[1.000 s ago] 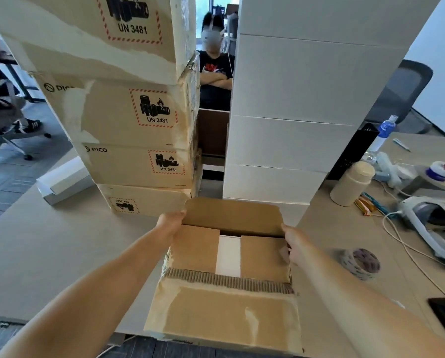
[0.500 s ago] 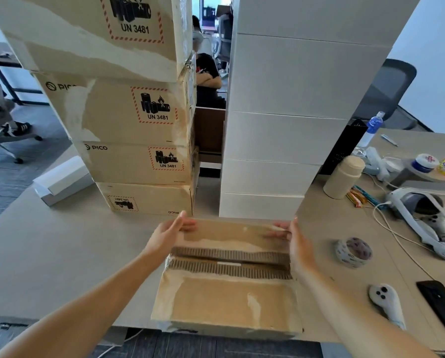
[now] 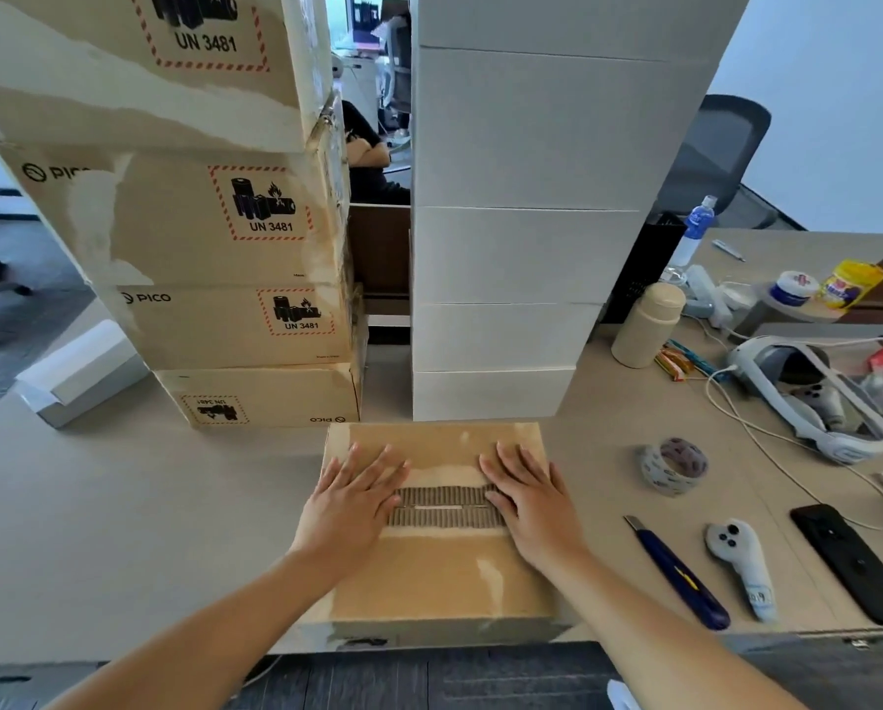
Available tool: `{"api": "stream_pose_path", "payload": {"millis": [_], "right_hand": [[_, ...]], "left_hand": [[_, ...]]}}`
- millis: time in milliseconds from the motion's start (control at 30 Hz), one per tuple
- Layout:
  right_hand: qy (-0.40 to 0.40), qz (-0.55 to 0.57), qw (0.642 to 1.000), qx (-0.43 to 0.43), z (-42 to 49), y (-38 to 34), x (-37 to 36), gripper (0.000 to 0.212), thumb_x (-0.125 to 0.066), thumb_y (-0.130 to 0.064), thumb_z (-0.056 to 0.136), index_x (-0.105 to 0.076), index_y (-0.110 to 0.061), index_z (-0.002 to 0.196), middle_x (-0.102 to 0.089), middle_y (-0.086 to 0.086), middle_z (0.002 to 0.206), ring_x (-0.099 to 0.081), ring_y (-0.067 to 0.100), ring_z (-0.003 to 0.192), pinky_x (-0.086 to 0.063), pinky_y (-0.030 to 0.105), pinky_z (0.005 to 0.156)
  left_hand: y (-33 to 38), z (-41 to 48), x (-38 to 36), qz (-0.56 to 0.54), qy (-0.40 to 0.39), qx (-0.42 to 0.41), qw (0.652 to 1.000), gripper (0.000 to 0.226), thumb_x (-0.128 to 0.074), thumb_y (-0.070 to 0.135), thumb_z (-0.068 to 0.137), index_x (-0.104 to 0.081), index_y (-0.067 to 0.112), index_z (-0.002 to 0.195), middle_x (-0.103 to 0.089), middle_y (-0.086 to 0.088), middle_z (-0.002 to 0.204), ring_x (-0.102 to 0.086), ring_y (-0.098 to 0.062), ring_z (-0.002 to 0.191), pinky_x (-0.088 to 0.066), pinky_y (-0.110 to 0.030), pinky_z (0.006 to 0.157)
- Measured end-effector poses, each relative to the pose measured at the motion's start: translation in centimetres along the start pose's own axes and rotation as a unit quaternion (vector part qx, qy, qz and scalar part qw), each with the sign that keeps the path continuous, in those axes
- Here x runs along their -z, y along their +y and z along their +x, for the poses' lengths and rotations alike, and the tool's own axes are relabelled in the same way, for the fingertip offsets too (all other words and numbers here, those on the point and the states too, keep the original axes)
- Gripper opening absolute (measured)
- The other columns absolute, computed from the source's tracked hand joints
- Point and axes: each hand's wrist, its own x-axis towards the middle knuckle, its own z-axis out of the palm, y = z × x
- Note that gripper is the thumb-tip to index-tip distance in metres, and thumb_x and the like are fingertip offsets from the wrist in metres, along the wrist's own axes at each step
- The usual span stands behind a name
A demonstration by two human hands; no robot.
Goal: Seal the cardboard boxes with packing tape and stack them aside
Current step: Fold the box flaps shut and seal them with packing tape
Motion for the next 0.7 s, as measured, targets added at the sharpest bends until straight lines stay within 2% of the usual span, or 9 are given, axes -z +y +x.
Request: {"api": "stream_pose_path", "payload": {"millis": [67, 100, 167, 233, 267, 333, 433, 533, 700], "right_hand": [[0.038, 0.012, 0.999, 0.004, -0.3, -0.3, -0.3, 0.059, -0.011, -0.064, 0.092, -0.036, -0.048, 0.143, -0.021, -0.023, 0.154, -0.009, 0.007, 0.148, -0.001, 0.031, 0.119], [0.059, 0.020, 0.998, 0.012, -0.5, -0.2, -0.5, 0.060, -0.015, -0.066, 0.092, -0.046, -0.044, 0.138, -0.033, -0.021, 0.150, -0.020, 0.008, 0.146, -0.007, 0.031, 0.119], [0.085, 0.052, 0.994, 0.041, -0.9, 0.7, -0.6, 0.054, -0.027, -0.062, 0.092, -0.059, -0.039, 0.129, -0.050, -0.020, 0.140, -0.035, 0.006, 0.139, -0.016, 0.029, 0.117], [0.065, 0.112, 0.989, 0.071, -1.3, 2.0, 0.6, 0.048, -0.037, -0.059, 0.093, -0.065, -0.035, 0.123, -0.055, -0.021, 0.133, -0.038, -0.005, 0.131, -0.023, 0.024, 0.117], [0.050, 0.142, 0.985, 0.078, -1.5, 3.0, 1.5, 0.045, -0.042, -0.056, 0.093, -0.067, -0.032, 0.121, -0.059, -0.020, 0.129, -0.043, -0.008, 0.127, -0.029, 0.022, 0.116], [0.037, 0.177, 0.980, 0.080, -1.9, 5.9, 3.2, 0.032, -0.054, -0.043, 0.095, -0.072, -0.026, 0.115, -0.067, -0.016, 0.119, -0.059, -0.004, 0.112, -0.045, 0.021, 0.102], [0.049, 0.183, 0.980, 0.062, -1.8, 10.7, 5.6, 0.028, -0.058, -0.042, 0.093, -0.075, -0.026, 0.108, -0.073, -0.015, 0.107, -0.066, 0.001, 0.098, -0.051, 0.020, 0.090], [0.067, 0.155, 0.986, 0.004, -0.8, 17.1, 7.3, 0.023, -0.058, -0.034, 0.094, -0.076, -0.025, 0.106, -0.072, -0.016, 0.108, -0.065, 0.001, 0.101, -0.044, 0.013, 0.087], [0.077, 0.117, 0.984, -0.106, -0.3, 26.5, 8.5, 0.026, -0.062, -0.015, 0.090, -0.071, -0.025, 0.112, -0.062, -0.015, 0.111, -0.054, 0.007, 0.107, -0.025, 0.004, 0.084]], "left_hand": [[0.1, 0.2, 0.5, 0.004, 0.021, -0.014, 1.000, 0.068, 0.000, 0.055, 0.102, -0.056, 0.039, 0.137, -0.052, 0.012, 0.145, -0.050, -0.031, 0.134, -0.046, -0.044, 0.104], [0.1, 0.2, 0.5, 0.002, 0.052, -0.026, 0.998, 0.070, -0.003, 0.055, 0.103, -0.067, 0.037, 0.126, -0.063, 0.011, 0.132, -0.061, -0.030, 0.122, -0.055, -0.041, 0.091], [0.5, 0.2, 0.7, -0.015, 0.115, -0.050, 0.992, 0.066, -0.013, 0.058, 0.102, -0.075, 0.039, 0.110, -0.071, 0.015, 0.118, -0.069, -0.019, 0.109, -0.059, -0.033, 0.077], [2.1, 0.9, 1.5, -0.042, 0.146, -0.060, 0.987, 0.050, -0.032, 0.062, 0.095, -0.078, 0.042, 0.097, -0.074, 0.019, 0.105, -0.072, -0.008, 0.095, -0.059, -0.026, 0.069], [3.3, 1.7, 2.0, -0.060, 0.145, -0.061, 0.986, 0.045, -0.038, 0.061, 0.091, -0.078, 0.041, 0.091, -0.074, 0.021, 0.097, -0.073, -0.005, 0.086, -0.059, -0.025, 0.065], [6.5, 4.2, 2.6, -0.096, 0.126, -0.051, 0.986, 0.042, -0.042, 0.061, 0.088, -0.077, 0.039, 0.086, -0.074, 0.023, 0.085, -0.070, -0.003, 0.073, -0.058, -0.026, 0.059], [12.9, 9.2, 4.0, -0.165, 0.080, -0.045, 0.982, 0.042, -0.044, 0.068, 0.090, -0.075, 0.039, 0.095, -0.073, 0.022, 0.090, -0.068, -0.002, 0.080, -0.058, -0.030, 0.071], [19.6, 14.9, 4.3, -0.217, 0.038, -0.038, 0.975, 0.026, -0.062, 0.051, 0.091, -0.073, 0.037, 0.110, -0.073, 0.019, 0.103, -0.066, 0.001, 0.095, -0.054, -0.026, 0.085], [28.7, 23.2, -0.5, -0.377, -0.054, 0.022, 0.924, 0.035, -0.059, 0.022, 0.097, -0.062, 0.021, 0.132, -0.067, 0.004, 0.124, -0.061, -0.004, 0.105, -0.043, -0.016, 0.093]]}}
